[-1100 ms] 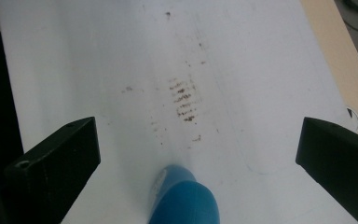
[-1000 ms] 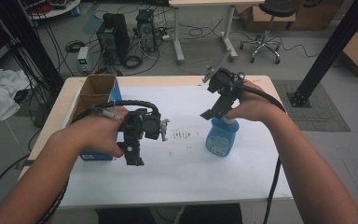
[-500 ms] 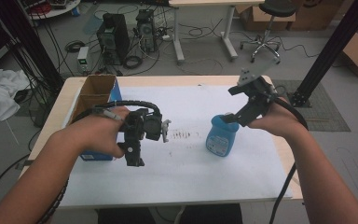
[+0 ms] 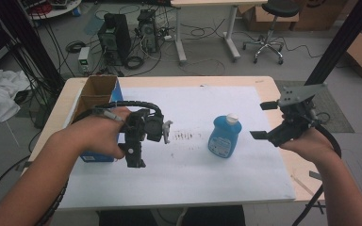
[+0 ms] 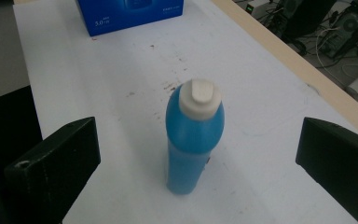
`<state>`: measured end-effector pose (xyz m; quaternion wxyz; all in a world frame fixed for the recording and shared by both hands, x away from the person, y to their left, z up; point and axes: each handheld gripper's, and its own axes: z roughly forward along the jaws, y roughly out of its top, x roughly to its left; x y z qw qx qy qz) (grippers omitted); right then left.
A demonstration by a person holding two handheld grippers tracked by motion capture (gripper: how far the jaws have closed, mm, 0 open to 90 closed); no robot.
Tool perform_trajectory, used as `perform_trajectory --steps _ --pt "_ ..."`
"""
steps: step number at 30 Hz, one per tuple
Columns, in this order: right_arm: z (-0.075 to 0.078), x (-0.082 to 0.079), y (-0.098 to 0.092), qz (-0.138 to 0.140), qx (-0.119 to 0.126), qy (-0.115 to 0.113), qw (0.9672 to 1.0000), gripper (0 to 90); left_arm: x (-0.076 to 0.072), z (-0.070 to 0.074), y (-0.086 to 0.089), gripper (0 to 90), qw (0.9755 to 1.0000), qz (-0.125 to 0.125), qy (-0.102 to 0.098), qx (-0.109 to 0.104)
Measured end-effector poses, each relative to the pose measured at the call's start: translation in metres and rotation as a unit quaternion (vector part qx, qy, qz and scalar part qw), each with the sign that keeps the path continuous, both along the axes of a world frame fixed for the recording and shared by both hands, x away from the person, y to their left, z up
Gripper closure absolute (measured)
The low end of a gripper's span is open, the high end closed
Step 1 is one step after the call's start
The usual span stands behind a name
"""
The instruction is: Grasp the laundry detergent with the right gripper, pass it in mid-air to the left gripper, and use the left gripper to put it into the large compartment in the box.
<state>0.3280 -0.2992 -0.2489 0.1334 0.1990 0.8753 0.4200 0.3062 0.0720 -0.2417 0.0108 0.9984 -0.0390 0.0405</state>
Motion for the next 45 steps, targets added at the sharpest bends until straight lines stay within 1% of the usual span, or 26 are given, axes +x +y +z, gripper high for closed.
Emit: perform_trajectory --steps 2,4,8,9,13,14,19,24,26,31,33,39,45 --pt "-0.008 -0.006 -0.007 -0.008 0.004 -0.004 1.0000 0.0 0.000 0.000 0.001 0.1 1.0000 0.000 -0.001 -0.002" --pt "-0.018 -0.010 -0.012 -0.014 0.014 -0.002 0.9998 0.0 0.000 -0.001 0.002 0.1 1.0000 -0.002 -0.001 -0.003" --pt "-0.048 -0.013 -0.021 -0.032 0.038 0.006 0.9988 0.0 0.000 -0.002 0.004 0.1 1.0000 0.000 0.000 -0.006" --pt "-0.053 -0.013 -0.022 -0.035 0.040 0.008 0.9986 0.0 0.000 -0.002 0.004 0.1 1.0000 0.000 -0.001 -0.006" --pt "-0.077 -0.011 -0.020 -0.042 0.054 0.002 0.9977 0.0 -0.002 -0.003 0.004 0.1 1.0000 -0.003 -0.001 -0.009" --pt "-0.080 -0.010 -0.019 -0.042 0.057 0.002 0.9975 0.0 -0.003 -0.003 0.003 0.1 0.9999 -0.002 -0.001 -0.010" --pt "-0.103 -0.006 -0.014 -0.053 0.084 -0.006 0.9950 0.0 -0.004 -0.002 0.003 0.1 0.9999 -0.007 -0.005 -0.014" --pt "-0.120 -0.002 -0.008 -0.056 0.104 -0.006 0.9930 0.0 -0.004 -0.003 0.001 0.1 0.9999 -0.003 -0.002 -0.013" --pt "-0.126 0.000 -0.004 -0.056 0.105 -0.008 0.9929 0.0 -0.004 -0.003 0.000 0.1 0.9999 -0.006 -0.003 -0.012" --pt "-0.140 0.006 0.005 -0.055 0.123 0.000 0.9908 0.0 -0.004 -0.004 -0.002 0.1 0.9999 -0.009 -0.002 -0.012" --pt "-0.144 0.008 0.007 -0.054 0.129 0.002 0.9901 0.0 -0.004 -0.004 -0.003 0.1 0.9999 -0.012 -0.004 -0.008" --pt "-0.155 0.013 0.015 -0.056 0.140 0.004 0.9885 0.0 -0.005 -0.002 0.000 0.1 0.9999 -0.011 -0.007 -0.011" --pt "-0.162 0.018 0.021 -0.059 0.153 -0.002 0.9865 0.0 -0.003 -0.004 0.001 0.1 0.9999 -0.006 -0.005 -0.011"
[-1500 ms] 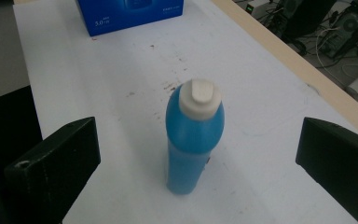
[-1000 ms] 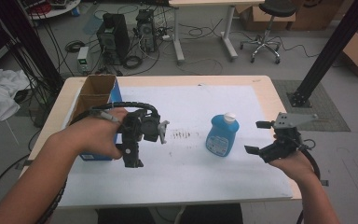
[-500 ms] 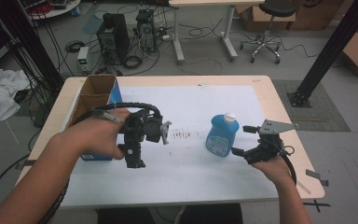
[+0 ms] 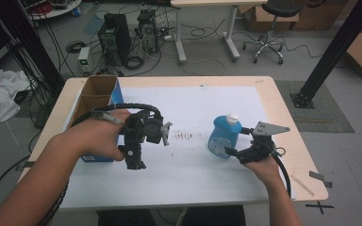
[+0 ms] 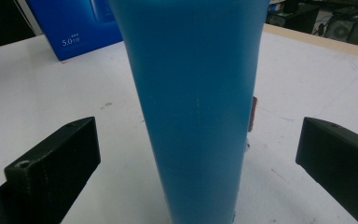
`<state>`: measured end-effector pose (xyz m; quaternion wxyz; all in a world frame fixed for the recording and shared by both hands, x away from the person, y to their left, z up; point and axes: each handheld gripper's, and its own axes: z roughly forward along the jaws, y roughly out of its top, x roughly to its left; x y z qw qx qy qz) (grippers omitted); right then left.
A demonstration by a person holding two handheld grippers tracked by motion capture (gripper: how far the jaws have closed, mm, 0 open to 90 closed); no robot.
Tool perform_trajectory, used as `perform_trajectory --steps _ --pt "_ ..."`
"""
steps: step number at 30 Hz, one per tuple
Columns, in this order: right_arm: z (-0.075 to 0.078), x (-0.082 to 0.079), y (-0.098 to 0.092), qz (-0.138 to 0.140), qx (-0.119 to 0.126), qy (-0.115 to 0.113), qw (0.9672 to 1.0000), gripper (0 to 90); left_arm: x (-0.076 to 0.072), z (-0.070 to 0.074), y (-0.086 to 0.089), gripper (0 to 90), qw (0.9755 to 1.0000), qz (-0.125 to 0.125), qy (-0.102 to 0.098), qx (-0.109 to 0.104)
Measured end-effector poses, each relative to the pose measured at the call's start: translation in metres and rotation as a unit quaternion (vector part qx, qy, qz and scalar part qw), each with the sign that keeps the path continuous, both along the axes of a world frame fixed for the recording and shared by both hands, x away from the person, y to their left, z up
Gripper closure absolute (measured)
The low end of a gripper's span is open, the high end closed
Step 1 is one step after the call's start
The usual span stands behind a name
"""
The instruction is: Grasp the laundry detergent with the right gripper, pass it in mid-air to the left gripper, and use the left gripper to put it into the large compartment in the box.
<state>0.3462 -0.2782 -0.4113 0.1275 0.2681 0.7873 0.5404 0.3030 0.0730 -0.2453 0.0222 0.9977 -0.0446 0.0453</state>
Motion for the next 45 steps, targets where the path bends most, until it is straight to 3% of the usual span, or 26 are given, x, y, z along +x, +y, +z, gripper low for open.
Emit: perform_trajectory --steps 19,40,45 --pt "-0.017 0.010 0.018 -0.001 0.005 -0.006 1.0000 0.0 -0.002 -0.002 0.002 0.1 1.0000 0.001 -0.001 -0.003" --pt "-0.025 0.014 0.027 -0.016 0.009 -0.021 0.9996 0.1 -0.004 -0.003 0.003 0.1 1.0000 0.004 -0.002 0.001" --pt "-0.026 0.014 0.028 -0.018 0.011 -0.025 0.9994 3.5 -0.005 -0.004 0.003 0.1 1.0000 0.004 -0.003 0.001"
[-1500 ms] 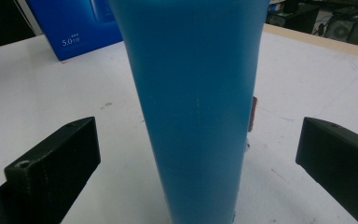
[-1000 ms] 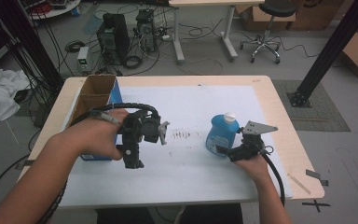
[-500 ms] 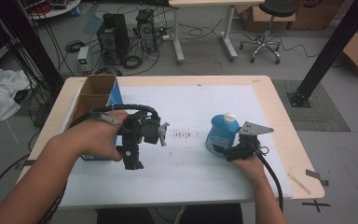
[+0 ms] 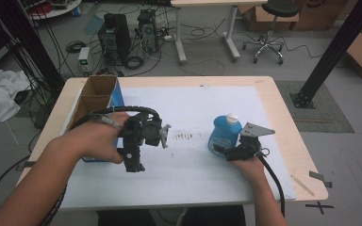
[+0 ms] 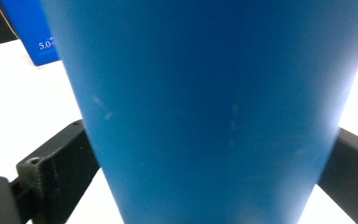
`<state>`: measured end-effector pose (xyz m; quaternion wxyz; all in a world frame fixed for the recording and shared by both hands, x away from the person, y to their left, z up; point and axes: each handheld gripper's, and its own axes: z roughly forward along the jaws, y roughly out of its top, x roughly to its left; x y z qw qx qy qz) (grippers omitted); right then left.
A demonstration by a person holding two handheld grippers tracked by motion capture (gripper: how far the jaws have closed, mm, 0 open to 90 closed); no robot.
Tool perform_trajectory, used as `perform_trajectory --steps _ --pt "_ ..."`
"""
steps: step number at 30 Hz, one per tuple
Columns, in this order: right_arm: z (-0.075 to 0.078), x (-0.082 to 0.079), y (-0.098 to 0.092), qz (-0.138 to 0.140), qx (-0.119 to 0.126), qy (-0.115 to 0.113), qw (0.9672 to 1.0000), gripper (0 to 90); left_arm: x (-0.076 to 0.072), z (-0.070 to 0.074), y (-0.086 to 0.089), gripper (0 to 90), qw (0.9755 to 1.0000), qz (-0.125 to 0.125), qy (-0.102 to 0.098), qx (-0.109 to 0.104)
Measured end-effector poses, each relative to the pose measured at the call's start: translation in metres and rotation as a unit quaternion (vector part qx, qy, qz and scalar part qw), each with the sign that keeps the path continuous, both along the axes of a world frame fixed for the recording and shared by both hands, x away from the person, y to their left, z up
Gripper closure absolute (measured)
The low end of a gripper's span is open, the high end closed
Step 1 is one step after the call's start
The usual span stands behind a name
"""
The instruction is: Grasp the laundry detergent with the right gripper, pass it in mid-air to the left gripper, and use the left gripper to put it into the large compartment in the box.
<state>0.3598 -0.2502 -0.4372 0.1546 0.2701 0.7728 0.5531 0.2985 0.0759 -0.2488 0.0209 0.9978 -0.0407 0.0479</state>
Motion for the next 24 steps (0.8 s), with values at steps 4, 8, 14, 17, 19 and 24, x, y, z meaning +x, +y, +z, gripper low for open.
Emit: perform_trajectory --steps 4,8,14,17,19,24 --pt "-0.0001 -0.0017 0.0001 -0.003 0.002 -0.011 0.9999 9.2 -0.0001 0.0008 0.0003 0.1 1.0000 0.001 -0.001 0.000" --pt "0.0002 -0.0017 0.0003 -0.003 0.003 -0.016 0.9999 13.8 -0.0004 0.0000 0.0005 0.1 1.0000 0.002 -0.001 -0.001" --pt "-0.0007 -0.0014 0.0001 -0.006 0.003 -0.012 0.9999 16.4 -0.0001 -0.0002 0.0003 0.1 1.0000 0.001 -0.001 0.000" --pt "-0.0005 -0.0021 0.0003 -0.005 0.002 -0.013 0.9999 17.9 -0.0001 -0.0002 0.0002 0.1 1.0000 0.002 0.000 0.000" --pt "-0.0002 -0.0023 0.0001 -0.003 0.003 -0.014 0.9999 20.5 -0.0002 0.0000 -0.0002 0.1 1.0000 0.002 -0.001 0.000" --pt "-0.0011 -0.0032 -0.0008 -0.001 0.006 -0.013 0.9999 22.9 -0.0002 -0.0004 -0.0009 0.1 1.0000 0.001 -0.001 0.000"
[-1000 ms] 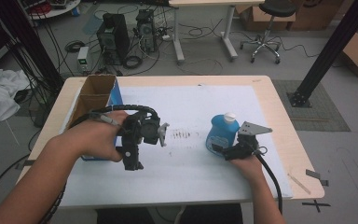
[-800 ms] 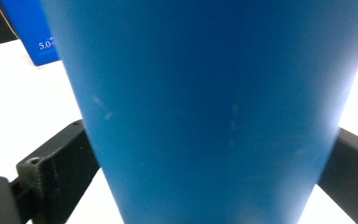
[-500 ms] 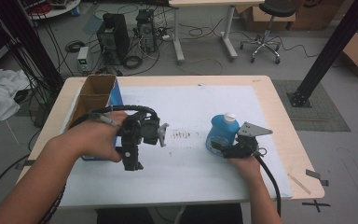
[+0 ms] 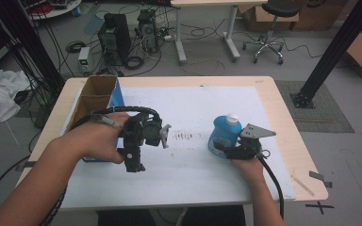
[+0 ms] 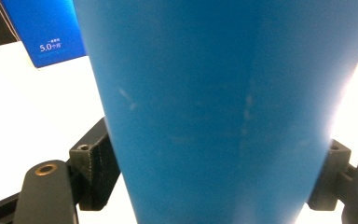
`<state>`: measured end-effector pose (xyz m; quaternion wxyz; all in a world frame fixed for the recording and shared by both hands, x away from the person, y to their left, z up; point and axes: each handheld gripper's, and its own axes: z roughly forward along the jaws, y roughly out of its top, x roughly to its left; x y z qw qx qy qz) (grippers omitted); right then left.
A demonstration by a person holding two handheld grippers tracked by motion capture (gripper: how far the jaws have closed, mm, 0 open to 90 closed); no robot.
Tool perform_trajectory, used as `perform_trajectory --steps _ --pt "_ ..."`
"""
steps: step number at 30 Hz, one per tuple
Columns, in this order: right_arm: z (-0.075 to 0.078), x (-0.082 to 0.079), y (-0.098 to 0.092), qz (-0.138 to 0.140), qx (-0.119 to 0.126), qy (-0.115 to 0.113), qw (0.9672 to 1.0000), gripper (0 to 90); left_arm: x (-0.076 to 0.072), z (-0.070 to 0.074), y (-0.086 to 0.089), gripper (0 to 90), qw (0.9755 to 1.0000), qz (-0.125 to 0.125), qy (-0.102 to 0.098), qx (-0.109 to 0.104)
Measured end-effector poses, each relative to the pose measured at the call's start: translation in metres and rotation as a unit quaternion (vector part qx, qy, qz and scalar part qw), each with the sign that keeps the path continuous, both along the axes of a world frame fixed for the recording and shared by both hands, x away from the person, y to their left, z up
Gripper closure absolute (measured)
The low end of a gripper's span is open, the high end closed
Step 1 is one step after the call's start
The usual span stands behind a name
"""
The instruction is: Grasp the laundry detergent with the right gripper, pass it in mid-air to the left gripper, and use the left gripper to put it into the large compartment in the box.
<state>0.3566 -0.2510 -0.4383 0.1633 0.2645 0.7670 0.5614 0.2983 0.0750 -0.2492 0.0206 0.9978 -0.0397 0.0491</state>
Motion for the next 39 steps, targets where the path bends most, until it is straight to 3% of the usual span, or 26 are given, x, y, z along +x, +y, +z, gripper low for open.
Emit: perform_trajectory --steps 9,39 --pt "-0.0006 -0.0017 -0.0004 -0.002 0.002 -0.004 1.0000 30.7 -0.0002 -0.0018 -0.0003 0.1 1.0000 0.003 0.001 -0.001" --pt "-0.0002 -0.0042 -0.0009 -0.006 0.001 -0.010 0.9999 44.0 0.0007 -0.0045 0.0010 0.1 1.0000 0.003 -0.001 -0.002"
